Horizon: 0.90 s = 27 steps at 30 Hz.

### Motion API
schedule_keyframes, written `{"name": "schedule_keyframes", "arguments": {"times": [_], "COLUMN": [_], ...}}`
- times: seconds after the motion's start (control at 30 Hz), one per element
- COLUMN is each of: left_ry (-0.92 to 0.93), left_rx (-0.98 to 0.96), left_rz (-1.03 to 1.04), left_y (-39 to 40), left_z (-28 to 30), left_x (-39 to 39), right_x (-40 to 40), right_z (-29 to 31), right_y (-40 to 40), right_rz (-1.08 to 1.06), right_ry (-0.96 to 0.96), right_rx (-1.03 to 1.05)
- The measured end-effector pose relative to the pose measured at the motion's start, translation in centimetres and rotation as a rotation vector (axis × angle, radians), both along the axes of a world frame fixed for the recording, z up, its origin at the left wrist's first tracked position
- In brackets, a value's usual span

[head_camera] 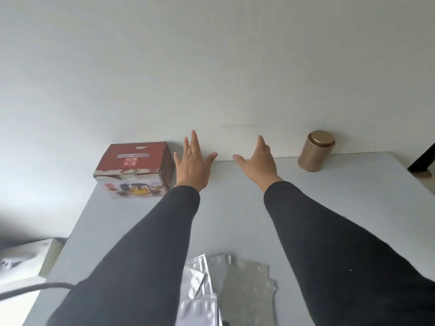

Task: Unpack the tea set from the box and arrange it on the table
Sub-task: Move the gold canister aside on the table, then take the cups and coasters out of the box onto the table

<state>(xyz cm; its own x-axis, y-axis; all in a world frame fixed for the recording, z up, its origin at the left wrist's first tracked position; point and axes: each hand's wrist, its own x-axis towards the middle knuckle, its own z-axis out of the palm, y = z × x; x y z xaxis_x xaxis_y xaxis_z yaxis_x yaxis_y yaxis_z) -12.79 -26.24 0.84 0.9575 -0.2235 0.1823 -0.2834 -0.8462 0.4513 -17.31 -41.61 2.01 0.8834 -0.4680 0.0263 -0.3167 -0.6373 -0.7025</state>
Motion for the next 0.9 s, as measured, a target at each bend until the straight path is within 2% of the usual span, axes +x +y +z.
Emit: {"name": "schedule_keyframes", "arguments": {"times": [0.2, 0.33, 0.6, 0.9], "left_ry": [0.037, 0.073, 0.216, 0.351], "left_rx": [-0.066, -0.053, -0.056, -0.373], "left_rz": [0.208, 0.291, 0.377, 0.524], "left_y": [14.1, 19.4, 22.8, 24.2], "left_z": [-0.2, -1.1, -5.1, -7.7], "left_x": [0.4, 2.4, 9.7, 14.2], "right_x": [1.4, 3.9, 12.4, 15.2], "right_z": [-0.4, -1.4, -5.2, -8.5], "right_y": [12.7, 17.1, 21.1, 23.6], "right_rz": [0.152, 0.178, 0.173, 0.066], "right_ry": [0.013, 0.057, 0.136, 0.191], "right_rx": [0.063, 0.113, 0.251, 0.336]}}
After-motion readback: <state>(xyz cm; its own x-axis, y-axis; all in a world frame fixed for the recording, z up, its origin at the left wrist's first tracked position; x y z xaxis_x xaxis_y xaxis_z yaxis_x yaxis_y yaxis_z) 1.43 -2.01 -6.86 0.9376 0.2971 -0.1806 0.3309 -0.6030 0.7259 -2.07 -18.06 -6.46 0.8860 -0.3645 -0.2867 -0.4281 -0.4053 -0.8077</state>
